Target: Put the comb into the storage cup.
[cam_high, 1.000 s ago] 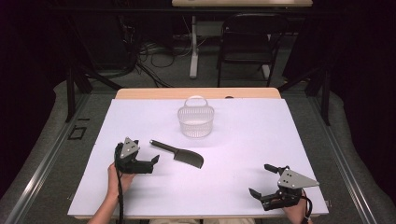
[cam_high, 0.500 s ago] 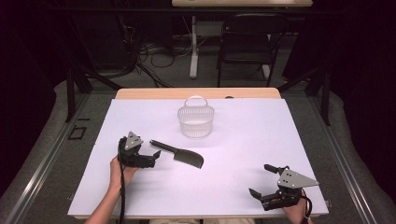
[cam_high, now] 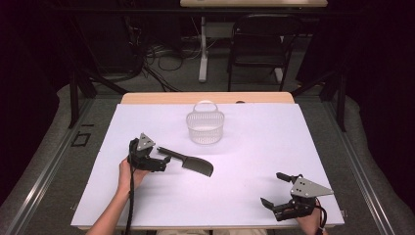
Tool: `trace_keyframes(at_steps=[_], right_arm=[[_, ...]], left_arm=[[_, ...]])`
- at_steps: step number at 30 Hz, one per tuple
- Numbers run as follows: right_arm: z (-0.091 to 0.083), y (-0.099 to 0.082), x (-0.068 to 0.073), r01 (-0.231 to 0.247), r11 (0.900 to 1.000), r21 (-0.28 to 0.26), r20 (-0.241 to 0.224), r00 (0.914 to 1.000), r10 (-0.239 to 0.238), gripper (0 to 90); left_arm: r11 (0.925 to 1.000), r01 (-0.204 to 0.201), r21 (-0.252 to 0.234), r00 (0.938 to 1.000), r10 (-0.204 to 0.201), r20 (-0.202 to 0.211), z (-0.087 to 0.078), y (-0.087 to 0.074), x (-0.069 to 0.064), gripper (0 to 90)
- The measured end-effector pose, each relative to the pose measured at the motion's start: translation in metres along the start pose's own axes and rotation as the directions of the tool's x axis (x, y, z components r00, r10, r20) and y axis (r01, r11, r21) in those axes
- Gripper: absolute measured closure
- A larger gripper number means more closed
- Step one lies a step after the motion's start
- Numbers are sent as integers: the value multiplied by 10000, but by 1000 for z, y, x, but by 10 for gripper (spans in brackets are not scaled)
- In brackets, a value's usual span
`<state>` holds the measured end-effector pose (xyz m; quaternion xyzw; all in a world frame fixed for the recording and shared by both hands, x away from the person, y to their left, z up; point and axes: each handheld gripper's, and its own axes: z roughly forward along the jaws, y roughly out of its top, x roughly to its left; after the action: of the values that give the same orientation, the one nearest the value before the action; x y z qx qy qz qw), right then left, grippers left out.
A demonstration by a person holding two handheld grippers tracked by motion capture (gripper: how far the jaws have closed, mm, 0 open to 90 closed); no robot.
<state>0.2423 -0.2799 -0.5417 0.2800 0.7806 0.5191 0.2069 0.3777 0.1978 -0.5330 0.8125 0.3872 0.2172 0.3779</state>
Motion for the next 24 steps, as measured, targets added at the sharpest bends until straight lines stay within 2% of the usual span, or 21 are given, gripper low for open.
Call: trace_keyframes(at_steps=[7,14,15,17,18,19,21,24], right_arm=[[0,0,0,30,10000,8,25,10000,-30,5],[-1,0,0,-58,10000,11,-3,10000,58,5],[-1,0,0,-58,10000,11,-3,10000,58,5],[-1,0,0,-15,10000,17,-7,10000,15,5],[-1,0,0,-3,10000,15,15,10000,3,5],[-1,0,0,-4,10000,4,1,10000,4,5],[-1,0,0,-8,10000,13,-3,10000,8,5],[-1,0,0,8,10000,7,-35,10000,-8,4]], left_arm=[[9998,-13,200,9999,17,-167,7,13,3,61],[9992,-92,380,9996,102,-264,12,22,5,261],[9990,-135,427,9995,147,-291,13,23,6,261],[9981,-218,580,9990,240,-382,15,25,6,350],[9972,-187,731,9991,214,-361,19,26,7,443],[9958,-238,886,9985,280,-461,20,26,8,487],[9953,-229,939,9985,275,-474,21,26,9,592],[9943,-255,1033,9992,285,-282,25,26,11,707]])
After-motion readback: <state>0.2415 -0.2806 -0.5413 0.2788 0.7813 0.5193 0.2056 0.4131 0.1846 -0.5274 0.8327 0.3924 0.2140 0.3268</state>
